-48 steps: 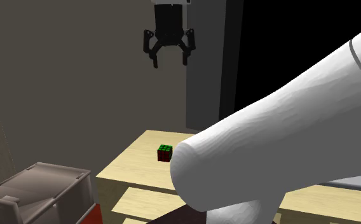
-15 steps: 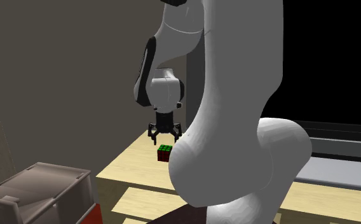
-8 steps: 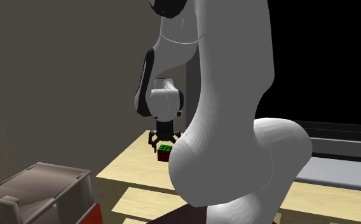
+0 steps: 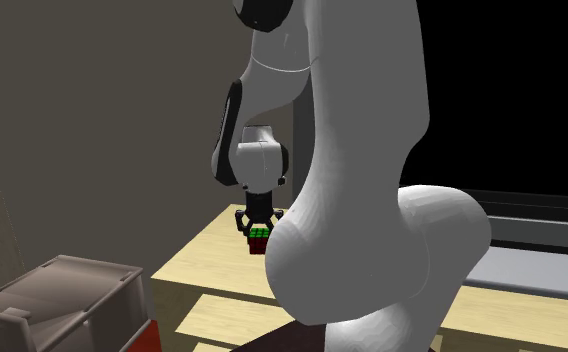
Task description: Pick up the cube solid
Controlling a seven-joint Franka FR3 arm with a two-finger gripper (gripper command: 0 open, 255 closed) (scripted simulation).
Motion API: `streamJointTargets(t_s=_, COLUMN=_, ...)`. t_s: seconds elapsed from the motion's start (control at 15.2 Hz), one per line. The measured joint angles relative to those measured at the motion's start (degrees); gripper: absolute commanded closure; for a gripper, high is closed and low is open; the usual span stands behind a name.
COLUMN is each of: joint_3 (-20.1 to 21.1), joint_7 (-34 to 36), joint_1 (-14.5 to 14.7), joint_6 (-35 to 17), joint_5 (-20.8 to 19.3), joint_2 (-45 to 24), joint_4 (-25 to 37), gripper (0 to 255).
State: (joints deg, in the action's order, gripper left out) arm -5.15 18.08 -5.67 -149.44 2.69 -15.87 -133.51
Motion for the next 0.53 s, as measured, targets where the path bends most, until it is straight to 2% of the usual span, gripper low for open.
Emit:
streamJointTargets(t_s=0.26, joint_3=-0.01, joint_7=0.04, joint_1=0.02, joint_6=-0.08, joint_5=-0.01, joint_2=0.04, joint_4=-0.06, gripper=255)
streamJointTargets(t_s=0.53, joint_3=-0.18, joint_7=0.35, joint_1=0.19, joint_6=2.03, joint_5=-0.42, joint_2=2.12, joint_4=-0.16, gripper=255)
